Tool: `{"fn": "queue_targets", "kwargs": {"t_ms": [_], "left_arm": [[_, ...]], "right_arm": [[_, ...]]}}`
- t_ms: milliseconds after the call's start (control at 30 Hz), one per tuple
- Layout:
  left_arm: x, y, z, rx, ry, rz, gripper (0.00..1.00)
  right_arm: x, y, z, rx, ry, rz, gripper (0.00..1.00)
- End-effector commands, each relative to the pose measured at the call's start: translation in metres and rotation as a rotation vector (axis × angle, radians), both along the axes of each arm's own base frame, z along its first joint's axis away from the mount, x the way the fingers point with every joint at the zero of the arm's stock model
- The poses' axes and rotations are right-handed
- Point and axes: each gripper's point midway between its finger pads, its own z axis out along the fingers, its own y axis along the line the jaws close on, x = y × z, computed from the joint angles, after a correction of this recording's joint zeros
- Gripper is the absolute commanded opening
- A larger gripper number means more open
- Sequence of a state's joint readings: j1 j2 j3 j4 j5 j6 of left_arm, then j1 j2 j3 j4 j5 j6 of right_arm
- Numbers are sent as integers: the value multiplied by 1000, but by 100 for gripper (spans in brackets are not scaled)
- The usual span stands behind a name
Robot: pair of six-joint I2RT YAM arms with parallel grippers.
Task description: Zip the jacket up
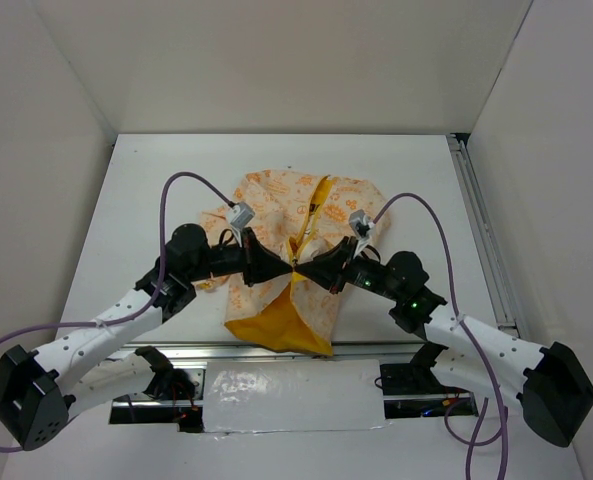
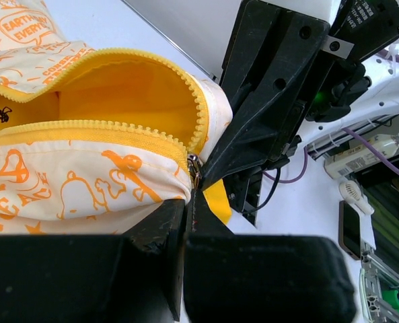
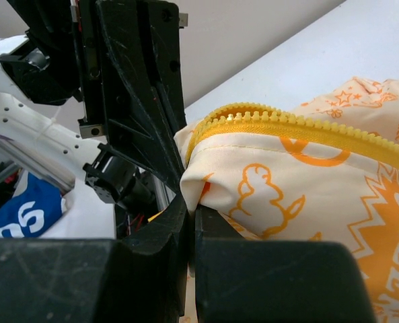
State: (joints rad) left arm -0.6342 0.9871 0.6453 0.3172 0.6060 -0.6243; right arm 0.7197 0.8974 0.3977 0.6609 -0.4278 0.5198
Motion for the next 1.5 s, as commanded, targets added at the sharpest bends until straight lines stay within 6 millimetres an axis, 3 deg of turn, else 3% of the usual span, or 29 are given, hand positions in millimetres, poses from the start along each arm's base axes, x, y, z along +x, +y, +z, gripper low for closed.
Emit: {"fn": "queue_targets", "kwargs": {"t_ms": [0, 33, 133, 233, 467, 500, 600, 800, 867, 1000, 1267, 1467], "left_arm": [[-26, -4, -20, 57, 60, -118, 0], [-23, -4, -21, 61, 71, -102, 0], [-16, -6, -14, 59, 73, -74, 0], [-16, -6, -10, 47, 64, -76, 0], [-21, -7, -4, 29, 49, -103, 0], [-21, -7, -5, 29, 51, -105, 0], [-22, -8, -5, 28, 57, -115, 0], [-24, -9, -2, 17, 43, -135, 0], [-29, -9, -1, 10, 37, -164, 0], [-40, -10, -2, -3, 51, -225, 0], [-40, -15, -35, 84, 178, -176, 0], [-41, -32, -57, 180, 278, -124, 0]], "right_arm": [[28, -21, 57, 133, -118, -160, 1], [27, -17, 63, 127, -121, -136, 6], [18, -3, 49, 69, -78, -38, 10], [16, 0, 42, 60, -53, -17, 21], [16, 1, 47, 75, -48, -17, 28], [15, 2, 47, 72, -52, -9, 26], [15, 2, 47, 80, -63, -2, 0], [9, 5, 50, 92, -79, 29, 0], [13, -1, 49, 127, -72, -20, 0], [21, -17, 65, 238, -91, -129, 0], [43, -37, 75, 334, -42, -296, 0], [63, -48, 72, 356, 33, -458, 0]]}}
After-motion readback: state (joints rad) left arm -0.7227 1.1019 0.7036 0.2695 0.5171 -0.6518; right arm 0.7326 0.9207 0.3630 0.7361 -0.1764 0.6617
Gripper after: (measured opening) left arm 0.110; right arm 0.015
